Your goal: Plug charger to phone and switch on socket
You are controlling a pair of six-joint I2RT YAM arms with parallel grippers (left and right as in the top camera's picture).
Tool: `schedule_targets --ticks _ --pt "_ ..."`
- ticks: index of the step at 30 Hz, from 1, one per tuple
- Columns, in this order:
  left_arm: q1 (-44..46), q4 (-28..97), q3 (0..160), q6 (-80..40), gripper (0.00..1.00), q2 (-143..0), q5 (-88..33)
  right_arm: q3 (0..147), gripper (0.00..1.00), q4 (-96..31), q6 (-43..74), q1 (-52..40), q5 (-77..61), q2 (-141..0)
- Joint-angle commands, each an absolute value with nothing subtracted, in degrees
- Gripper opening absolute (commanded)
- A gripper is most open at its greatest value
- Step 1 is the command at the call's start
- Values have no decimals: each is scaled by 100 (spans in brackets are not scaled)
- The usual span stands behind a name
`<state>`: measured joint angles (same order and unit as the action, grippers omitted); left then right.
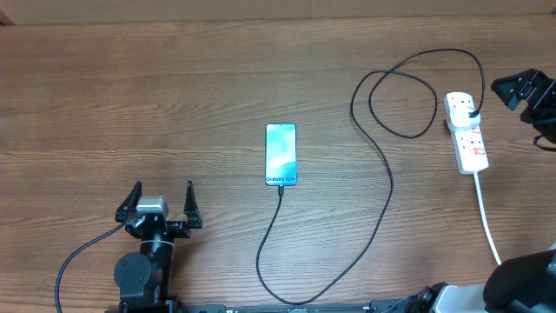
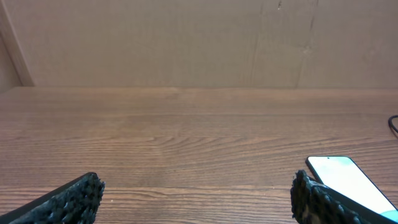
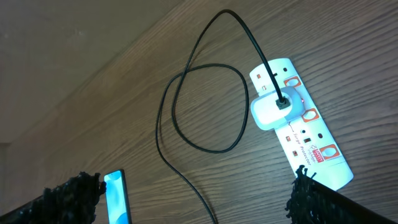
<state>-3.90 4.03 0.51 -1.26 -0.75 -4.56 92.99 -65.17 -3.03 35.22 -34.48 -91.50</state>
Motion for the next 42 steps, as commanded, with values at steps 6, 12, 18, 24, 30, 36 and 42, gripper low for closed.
schedule_targets --ticks 6,12,18,24,30,36,42 --pt "-416 408 30 -19 100 -21 -534 9343 100 -6488 -344 3505 -3457 -9161" --pt "-416 408 30 -19 100 -21 -534 9343 100 -6488 -344 3505 -3457 -9161" --pt "-416 408 30 -19 100 -21 -534 9343 100 -6488 -344 3505 -3457 -9161" --pt "-416 408 30 -19 100 -21 -534 9343 100 -6488 -344 3505 -3457 -9161" --pt "-416 410 30 -19 100 -21 -534 9341 100 -6486 -344 3505 -3457 -9164" --pt "-416 408 30 -19 100 -21 -534 9338 100 -6307 -301 3444 -3459 -9133" --pt "-416 408 30 -19 100 -21 -534 9334 100 -5701 -301 2871 -3457 -8973"
